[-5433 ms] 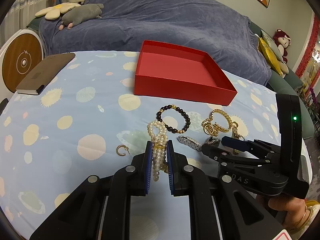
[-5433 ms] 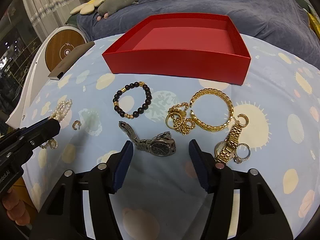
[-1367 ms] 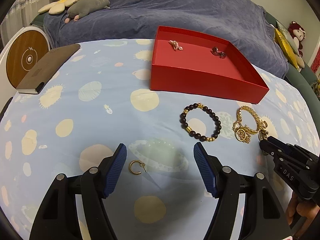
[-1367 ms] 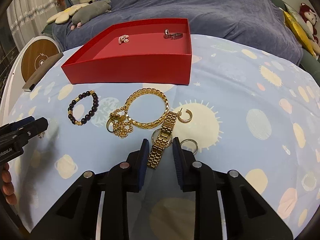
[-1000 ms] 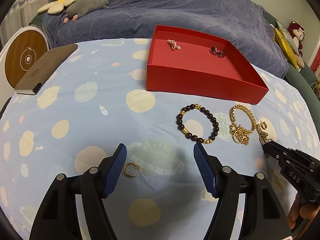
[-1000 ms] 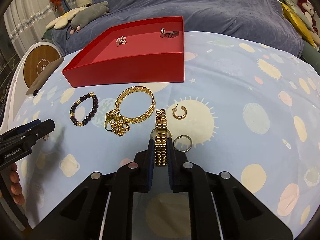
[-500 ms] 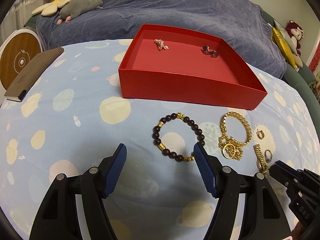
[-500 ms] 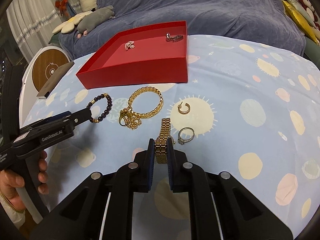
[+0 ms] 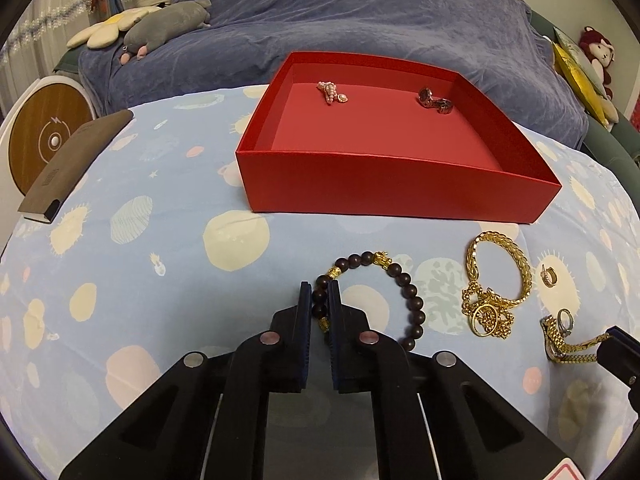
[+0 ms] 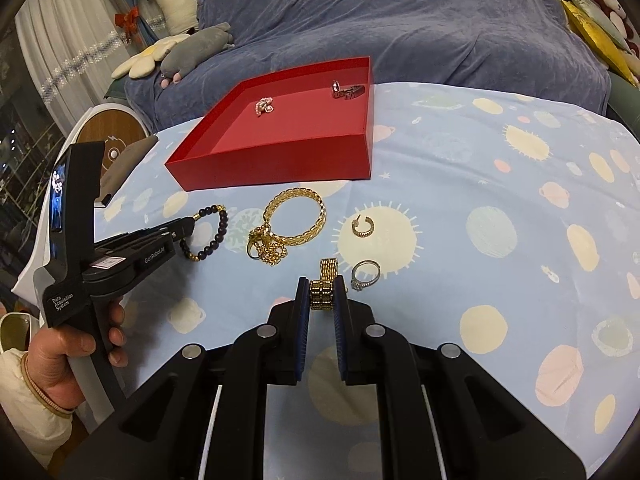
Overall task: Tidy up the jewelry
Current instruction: 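Grasp the gold watch with the right tool while the left tool grasps the bead bracelet, then carry both items into the red box and open both tools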
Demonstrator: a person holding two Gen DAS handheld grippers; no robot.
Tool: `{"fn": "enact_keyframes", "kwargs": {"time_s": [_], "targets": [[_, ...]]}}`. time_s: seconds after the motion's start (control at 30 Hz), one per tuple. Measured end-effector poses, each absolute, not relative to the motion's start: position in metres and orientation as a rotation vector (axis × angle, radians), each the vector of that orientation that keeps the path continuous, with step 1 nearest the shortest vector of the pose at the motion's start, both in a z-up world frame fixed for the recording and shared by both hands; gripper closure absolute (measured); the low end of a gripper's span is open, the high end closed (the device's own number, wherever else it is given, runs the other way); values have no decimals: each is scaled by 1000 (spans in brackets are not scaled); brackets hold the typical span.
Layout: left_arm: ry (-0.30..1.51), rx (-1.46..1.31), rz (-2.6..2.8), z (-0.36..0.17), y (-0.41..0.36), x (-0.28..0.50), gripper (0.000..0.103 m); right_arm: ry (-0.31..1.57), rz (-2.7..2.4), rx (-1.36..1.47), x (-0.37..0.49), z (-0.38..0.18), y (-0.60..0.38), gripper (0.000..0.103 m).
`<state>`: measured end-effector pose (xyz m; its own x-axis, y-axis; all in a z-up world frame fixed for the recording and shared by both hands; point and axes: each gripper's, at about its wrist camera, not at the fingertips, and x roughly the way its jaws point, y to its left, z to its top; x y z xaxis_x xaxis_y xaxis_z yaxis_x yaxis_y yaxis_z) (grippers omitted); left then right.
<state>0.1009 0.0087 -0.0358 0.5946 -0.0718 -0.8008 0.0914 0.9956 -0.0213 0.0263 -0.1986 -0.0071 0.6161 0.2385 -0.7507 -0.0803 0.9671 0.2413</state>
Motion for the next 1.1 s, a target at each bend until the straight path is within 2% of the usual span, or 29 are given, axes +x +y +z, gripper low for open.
{"fn": "enact_keyframes", "kwargs": {"time_s": [0.63,0.9,1.1], "targets": [[812,-45,-214,44,15,81,97,714,180,194,43,63,-202,92],[752,-51,-225,79,18,125,97,669,204,219,96,92,-202,92],[732,-25,-205,73,9,178,97,696,214,217,152,84,-196,92]]}}
